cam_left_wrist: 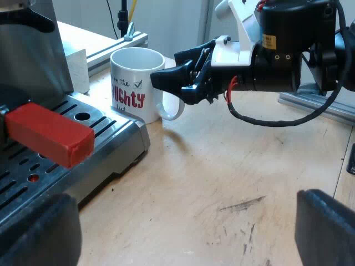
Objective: Remove mug from coffee machine
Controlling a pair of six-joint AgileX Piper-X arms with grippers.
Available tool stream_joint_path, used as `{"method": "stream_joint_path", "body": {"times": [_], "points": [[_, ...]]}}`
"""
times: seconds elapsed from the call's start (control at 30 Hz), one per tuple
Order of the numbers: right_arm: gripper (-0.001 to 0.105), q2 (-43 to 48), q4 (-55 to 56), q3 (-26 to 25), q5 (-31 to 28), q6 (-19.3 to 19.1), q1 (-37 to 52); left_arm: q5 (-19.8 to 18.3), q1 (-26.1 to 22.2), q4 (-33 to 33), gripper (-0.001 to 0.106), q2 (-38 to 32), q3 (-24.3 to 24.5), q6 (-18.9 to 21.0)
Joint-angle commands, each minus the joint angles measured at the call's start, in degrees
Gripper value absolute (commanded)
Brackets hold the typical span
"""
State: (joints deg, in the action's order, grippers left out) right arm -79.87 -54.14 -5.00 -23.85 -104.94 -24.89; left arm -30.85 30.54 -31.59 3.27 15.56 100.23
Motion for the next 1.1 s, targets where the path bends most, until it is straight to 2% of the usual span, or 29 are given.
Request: {"method": "stream_joint_path", "body": {"times": [0.03, 0.17, 0.4, 0.5, 0.6, 0.7, 0.8, 0.83, 0.87, 0.97, 1.1], "points": [[0.072, 4.8, 4.6, -0.4, -2.8, -0.4, -4.5, 0.5, 0.1, 0.3, 0.08, 0.1, 0.2, 0.6], [0.072, 9.7, 12.5, -0.4, -5.9, 1.0, -7.2, 0.5, 0.1, 0.3, 0.08, 0.1, 0.2, 0.6], [0.072, 23.2, 29.3, -0.4, -5.9, 2.3, -10.8, 0.5, 0.1, 0.3, 0.08, 0.1, 0.2, 0.6], [0.072, 29.8, 36.1, -0.4, -5.9, 4.9, -10.8, 0.1, 0.1, 0.3, 0.08, 0.1, 0.2, 0.6], [0.072, 36.3, 44.1, -1.4, -5.9, 5.7, -10.8, 0.1, 0.1, 0.2, 0.08, 0.1, 0.4, 0.6], [0.072, 41.4, 54.1, -4.0, -5.9, 5.8, -10.8, 0.7, 0.1, -0.2, 0.08, 0.1, 1.5, 1.5], [0.072, 45.0, 61.3, -6.3, -5.7, 5.9, -10.8, 4.7, 0.1, -3.6, 0.08, 0.1, 3.9, 1.5], [0.072, 48.5, 70.6, -10.3, -5.4, 6.2, -10.8, 6.9, 0.1, -5.9, 0.08, 0.1, 5.0, 1.5], [0.072, 48.9, 73.4, -11.2, -5.2, 6.2, -10.8, 7.9, 0.1, -7.7, 0.08, 0.1, 5.8, 1.5], [0.072, 51.1, 82.2, -16.0, -0.5, 6.8, -10.8, 11.9, 0.1, -14.0, 0.08, 0.0, 8.2, 2.9], [0.072, 51.4, 92.9, -21.8, 4.8, 9.1, -10.8, 12.3, 0.1, -17.0, 0.08, 0.0, 10.1, 7.2]]}}
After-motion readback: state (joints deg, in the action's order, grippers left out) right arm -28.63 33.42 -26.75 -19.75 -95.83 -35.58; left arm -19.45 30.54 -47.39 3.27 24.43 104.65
